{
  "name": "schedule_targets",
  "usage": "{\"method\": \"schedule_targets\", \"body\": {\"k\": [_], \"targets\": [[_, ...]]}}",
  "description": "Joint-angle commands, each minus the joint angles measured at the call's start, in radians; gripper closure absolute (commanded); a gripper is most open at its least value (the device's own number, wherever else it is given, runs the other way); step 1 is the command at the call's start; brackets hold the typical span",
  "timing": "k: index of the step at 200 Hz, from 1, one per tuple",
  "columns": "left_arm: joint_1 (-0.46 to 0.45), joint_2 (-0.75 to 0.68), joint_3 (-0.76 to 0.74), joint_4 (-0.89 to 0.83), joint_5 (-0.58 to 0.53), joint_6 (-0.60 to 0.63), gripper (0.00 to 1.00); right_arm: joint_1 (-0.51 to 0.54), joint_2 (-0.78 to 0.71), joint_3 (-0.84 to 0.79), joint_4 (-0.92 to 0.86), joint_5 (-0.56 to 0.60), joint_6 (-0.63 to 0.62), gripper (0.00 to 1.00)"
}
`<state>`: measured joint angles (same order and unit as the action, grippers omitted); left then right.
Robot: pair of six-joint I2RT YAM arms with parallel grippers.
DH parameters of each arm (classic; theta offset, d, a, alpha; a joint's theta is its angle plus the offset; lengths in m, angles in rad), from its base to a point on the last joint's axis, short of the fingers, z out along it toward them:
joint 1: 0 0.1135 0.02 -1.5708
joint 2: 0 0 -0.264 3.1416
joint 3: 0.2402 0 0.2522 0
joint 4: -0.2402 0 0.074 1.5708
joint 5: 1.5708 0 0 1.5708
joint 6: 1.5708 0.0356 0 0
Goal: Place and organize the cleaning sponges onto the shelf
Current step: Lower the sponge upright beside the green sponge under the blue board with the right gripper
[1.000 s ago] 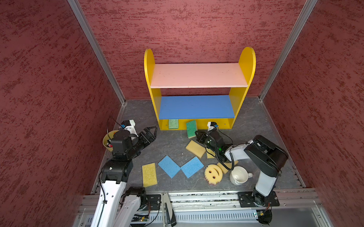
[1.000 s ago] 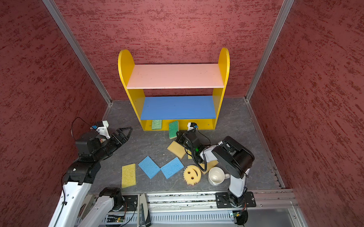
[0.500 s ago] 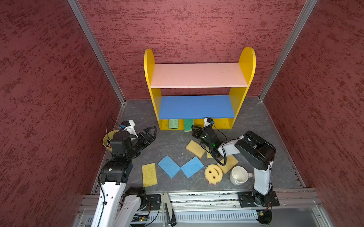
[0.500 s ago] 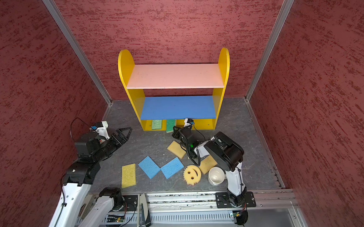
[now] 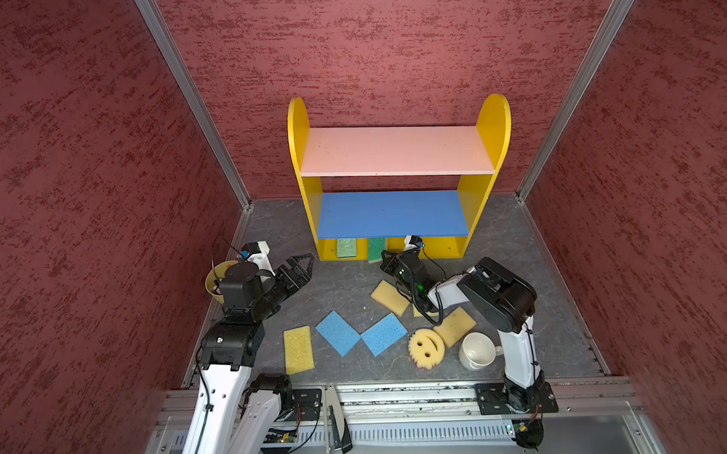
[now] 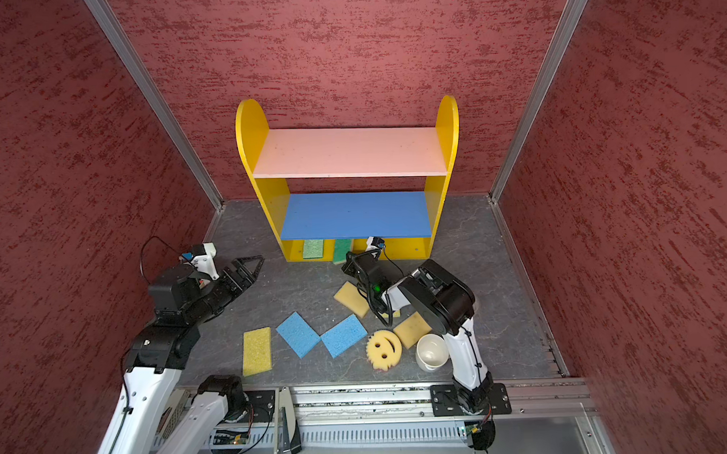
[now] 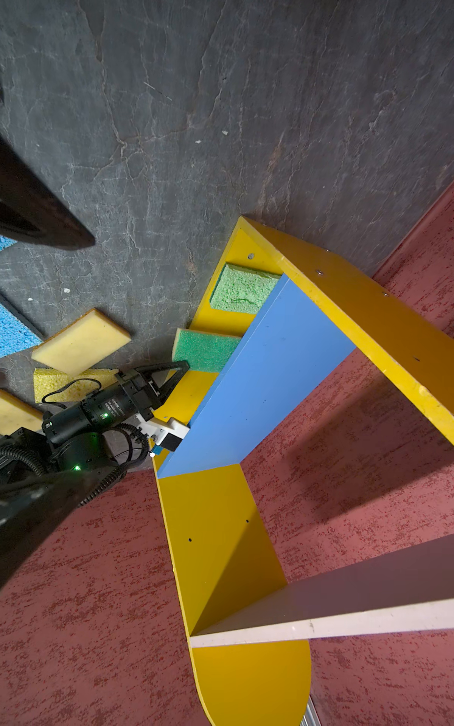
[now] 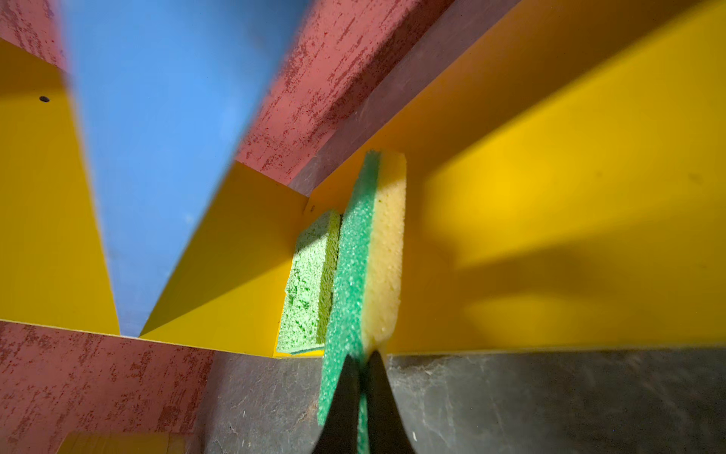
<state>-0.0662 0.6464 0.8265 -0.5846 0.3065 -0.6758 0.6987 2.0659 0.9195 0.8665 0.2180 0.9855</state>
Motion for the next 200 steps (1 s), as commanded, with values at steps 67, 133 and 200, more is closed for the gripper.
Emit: {"method": "schedule_targets", "body": {"k": [67, 133, 200], "targets": [[0.011, -0.029, 0.003, -0.02, 0.008, -0.001, 0.11, -0.014, 0.046, 0.035, -0.038, 0.054, 0.0, 0.92], [0.013, -0.031, 0.004, -0.024, 0.02, -0.014, 0.11, -0.029, 0.037, 0.015, -0.037, 0.049, 0.0, 0.65], [0.014, -0.03, 0.014, -0.028, 0.031, -0.043, 0.11, -0.028, -0.03, -0.056, -0.021, 0.018, -0.021, 0.56]]}}
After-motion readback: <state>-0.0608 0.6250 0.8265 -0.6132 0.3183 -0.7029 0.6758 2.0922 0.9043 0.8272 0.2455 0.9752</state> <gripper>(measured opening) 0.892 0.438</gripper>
